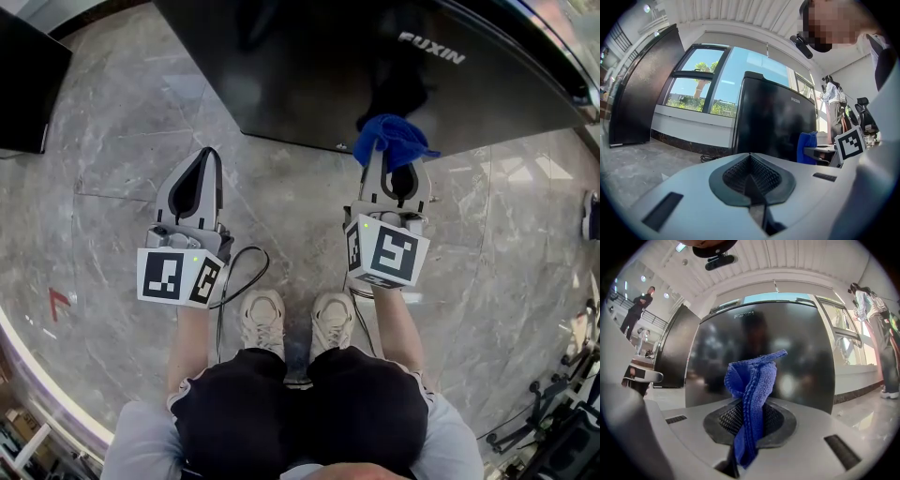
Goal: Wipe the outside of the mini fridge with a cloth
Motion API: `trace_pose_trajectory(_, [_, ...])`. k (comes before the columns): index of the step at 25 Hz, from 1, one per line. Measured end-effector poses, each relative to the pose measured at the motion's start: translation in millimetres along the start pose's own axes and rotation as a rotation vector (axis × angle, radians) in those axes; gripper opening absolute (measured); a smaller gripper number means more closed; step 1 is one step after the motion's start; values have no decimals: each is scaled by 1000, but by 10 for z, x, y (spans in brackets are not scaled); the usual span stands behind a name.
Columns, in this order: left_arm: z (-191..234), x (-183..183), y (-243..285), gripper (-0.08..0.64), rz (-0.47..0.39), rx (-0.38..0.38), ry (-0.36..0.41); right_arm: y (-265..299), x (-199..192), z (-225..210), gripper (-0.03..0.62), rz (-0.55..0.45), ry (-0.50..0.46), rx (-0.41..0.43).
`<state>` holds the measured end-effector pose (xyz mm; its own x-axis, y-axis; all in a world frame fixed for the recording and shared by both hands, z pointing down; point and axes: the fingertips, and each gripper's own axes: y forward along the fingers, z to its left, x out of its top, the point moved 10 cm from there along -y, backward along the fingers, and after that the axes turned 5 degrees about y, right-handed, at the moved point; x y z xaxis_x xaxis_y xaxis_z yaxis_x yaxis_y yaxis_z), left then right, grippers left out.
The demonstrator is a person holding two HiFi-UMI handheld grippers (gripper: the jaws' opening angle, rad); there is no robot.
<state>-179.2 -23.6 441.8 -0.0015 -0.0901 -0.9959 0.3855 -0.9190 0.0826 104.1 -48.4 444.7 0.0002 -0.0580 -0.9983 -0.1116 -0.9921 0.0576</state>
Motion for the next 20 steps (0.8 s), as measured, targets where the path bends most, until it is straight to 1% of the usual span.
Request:
trace_pose_trajectory(2, [7, -7, -2, 5, 2, 3, 0, -24, -7, -89, 75, 3, -11, -26])
trace_pose_trajectory(5, [16, -12, -5, 5, 5, 4, 1, -63, -19, -241, 75, 13, -1, -78])
trace_pose_trajectory(10, [29, -12, 1, 5, 8, 4, 3, -118, -28, -556, 75, 21, 8, -186])
trace_pose_trajectory(15, [-4, -14, 18, 5, 13, -1, 8, -163, -36, -893, 75, 25, 40, -294])
trace_pose_trajectory(20, [0, -18, 27, 5, 15, -3, 10, -174, -34, -1076, 75, 21, 47, -362])
